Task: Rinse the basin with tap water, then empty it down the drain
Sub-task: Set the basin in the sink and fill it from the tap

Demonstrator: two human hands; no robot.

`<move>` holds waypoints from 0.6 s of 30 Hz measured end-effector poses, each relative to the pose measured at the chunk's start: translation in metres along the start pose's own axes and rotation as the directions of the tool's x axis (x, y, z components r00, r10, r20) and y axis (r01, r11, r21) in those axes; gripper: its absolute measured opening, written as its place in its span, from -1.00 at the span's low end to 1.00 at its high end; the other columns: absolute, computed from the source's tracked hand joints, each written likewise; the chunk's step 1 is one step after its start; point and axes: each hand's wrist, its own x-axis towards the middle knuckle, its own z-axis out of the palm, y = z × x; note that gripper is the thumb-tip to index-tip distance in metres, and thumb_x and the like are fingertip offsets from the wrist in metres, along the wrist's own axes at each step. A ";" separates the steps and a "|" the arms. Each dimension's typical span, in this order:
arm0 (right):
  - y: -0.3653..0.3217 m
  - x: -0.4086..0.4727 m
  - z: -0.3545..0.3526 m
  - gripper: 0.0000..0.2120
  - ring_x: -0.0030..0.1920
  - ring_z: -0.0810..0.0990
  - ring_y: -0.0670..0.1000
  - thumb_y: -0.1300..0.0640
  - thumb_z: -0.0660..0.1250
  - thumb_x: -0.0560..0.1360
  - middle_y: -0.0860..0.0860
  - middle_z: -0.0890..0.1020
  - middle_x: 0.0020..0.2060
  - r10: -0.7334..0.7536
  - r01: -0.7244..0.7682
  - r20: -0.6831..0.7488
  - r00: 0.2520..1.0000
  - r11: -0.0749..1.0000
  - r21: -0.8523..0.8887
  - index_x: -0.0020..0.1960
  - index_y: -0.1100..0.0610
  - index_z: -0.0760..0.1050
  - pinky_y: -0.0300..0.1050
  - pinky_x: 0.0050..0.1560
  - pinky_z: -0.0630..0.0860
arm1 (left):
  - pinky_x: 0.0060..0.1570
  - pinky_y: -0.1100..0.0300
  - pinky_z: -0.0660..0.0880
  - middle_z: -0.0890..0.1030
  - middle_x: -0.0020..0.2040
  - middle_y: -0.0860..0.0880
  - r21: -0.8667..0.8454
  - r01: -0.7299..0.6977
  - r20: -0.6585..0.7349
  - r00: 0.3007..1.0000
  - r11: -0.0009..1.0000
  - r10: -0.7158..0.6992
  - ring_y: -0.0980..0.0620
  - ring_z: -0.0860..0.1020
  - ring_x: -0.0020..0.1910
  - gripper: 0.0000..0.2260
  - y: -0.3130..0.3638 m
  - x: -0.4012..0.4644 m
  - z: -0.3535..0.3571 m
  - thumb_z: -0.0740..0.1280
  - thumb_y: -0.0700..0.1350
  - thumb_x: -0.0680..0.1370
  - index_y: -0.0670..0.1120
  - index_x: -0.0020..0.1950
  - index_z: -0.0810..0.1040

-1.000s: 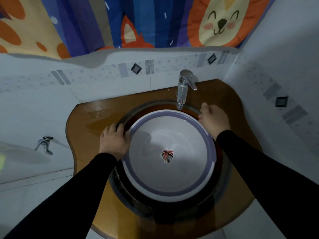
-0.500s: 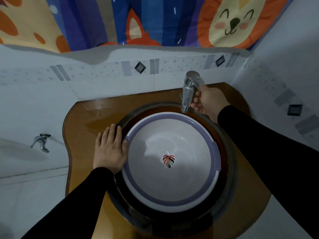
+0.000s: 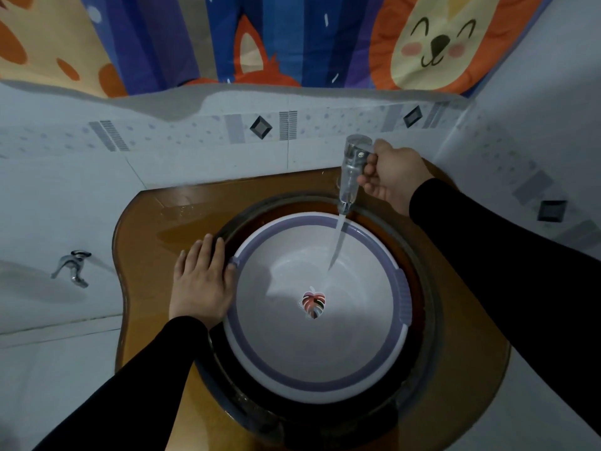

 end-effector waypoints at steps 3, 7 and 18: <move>-0.002 0.001 0.000 -0.60 -0.58 0.52 -0.10 -0.07 0.10 0.62 -0.05 0.48 -0.59 -0.008 0.007 0.017 1.000 1.000 0.024 -0.31 0.09 0.41 -0.29 -0.52 0.46 | 0.49 -0.02 -0.10 0.12 0.57 -0.09 0.003 0.002 -0.001 1.000 1.000 -0.002 -0.07 0.05 0.54 -0.38 -0.001 0.000 0.001 -0.22 0.22 0.60 -0.06 0.56 0.13; -0.002 0.002 0.000 -0.60 -0.49 0.54 -0.07 -0.11 0.09 0.61 -0.04 0.49 -0.57 -0.033 0.031 0.041 0.999 0.998 0.050 -0.26 0.10 0.43 -0.27 -0.48 0.49 | 0.48 -0.01 -0.11 0.12 0.57 -0.08 0.008 0.002 0.001 1.000 1.000 -0.002 -0.06 0.04 0.55 -0.38 -0.001 0.001 0.002 -0.23 0.23 0.60 -0.05 0.56 0.13; 0.057 -0.010 -0.032 -0.61 -0.29 0.56 0.01 -0.10 0.03 0.61 0.05 0.56 -0.32 -0.362 0.349 0.052 0.931 0.840 -0.416 -0.14 0.14 0.47 -0.12 -0.26 0.50 | 0.48 -0.03 -0.06 0.16 0.56 -0.09 -0.006 -0.002 -0.011 1.000 1.000 0.002 -0.08 0.08 0.54 -0.38 -0.001 0.000 0.000 -0.21 0.23 0.60 -0.06 0.55 0.16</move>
